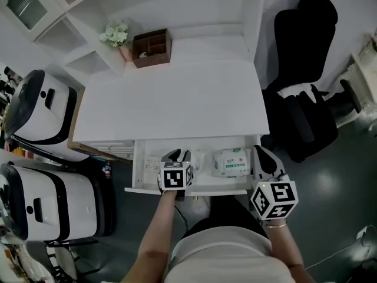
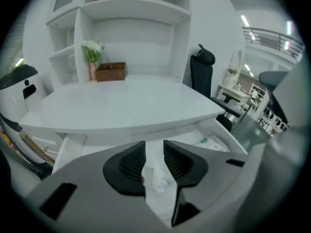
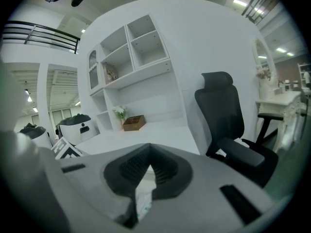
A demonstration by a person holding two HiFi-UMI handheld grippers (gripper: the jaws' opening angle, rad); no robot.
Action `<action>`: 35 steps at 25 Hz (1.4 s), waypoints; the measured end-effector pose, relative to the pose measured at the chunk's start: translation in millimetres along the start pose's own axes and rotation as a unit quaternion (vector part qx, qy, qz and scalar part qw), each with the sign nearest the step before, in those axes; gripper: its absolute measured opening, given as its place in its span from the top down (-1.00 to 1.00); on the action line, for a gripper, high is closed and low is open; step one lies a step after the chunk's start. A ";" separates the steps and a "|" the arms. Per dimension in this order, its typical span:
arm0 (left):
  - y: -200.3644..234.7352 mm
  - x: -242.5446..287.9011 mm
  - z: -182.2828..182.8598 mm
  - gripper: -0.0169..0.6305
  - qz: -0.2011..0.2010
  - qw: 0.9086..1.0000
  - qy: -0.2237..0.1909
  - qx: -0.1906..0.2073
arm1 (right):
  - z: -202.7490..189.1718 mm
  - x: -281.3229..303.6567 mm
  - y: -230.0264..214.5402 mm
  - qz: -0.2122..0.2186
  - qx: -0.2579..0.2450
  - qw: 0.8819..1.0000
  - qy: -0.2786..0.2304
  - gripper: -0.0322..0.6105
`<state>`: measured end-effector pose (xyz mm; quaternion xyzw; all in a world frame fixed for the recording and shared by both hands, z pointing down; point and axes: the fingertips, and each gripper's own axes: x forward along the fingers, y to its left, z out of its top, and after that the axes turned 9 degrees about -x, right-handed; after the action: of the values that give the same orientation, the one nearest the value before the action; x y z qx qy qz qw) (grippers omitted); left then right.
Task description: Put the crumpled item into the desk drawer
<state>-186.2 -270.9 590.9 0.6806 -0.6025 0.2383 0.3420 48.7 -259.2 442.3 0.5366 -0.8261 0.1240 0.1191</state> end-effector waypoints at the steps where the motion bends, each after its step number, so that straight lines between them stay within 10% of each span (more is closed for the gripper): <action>1: -0.5 -7.4 7.1 0.61 -0.003 1.000 -0.017 -0.001 | 0.8 -0.2 1.8 0.001 0.000 1.000 -0.001 0.89; 16: 5.3 -99.7 55.3 0.83 0.003 0.984 -0.179 -0.025 | 5.3 -12.6 25.7 0.016 -0.010 1.000 -0.013 0.89; 35: 20.7 -168.5 52.2 0.97 0.001 0.966 -0.255 -0.044 | 8.0 -33.2 48.8 0.033 -0.034 0.999 -0.025 0.89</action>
<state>-238.1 -200.3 436.4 0.7026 -0.6801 0.0304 0.2070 16.6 -214.2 420.1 0.5074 -0.8500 0.0864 0.1125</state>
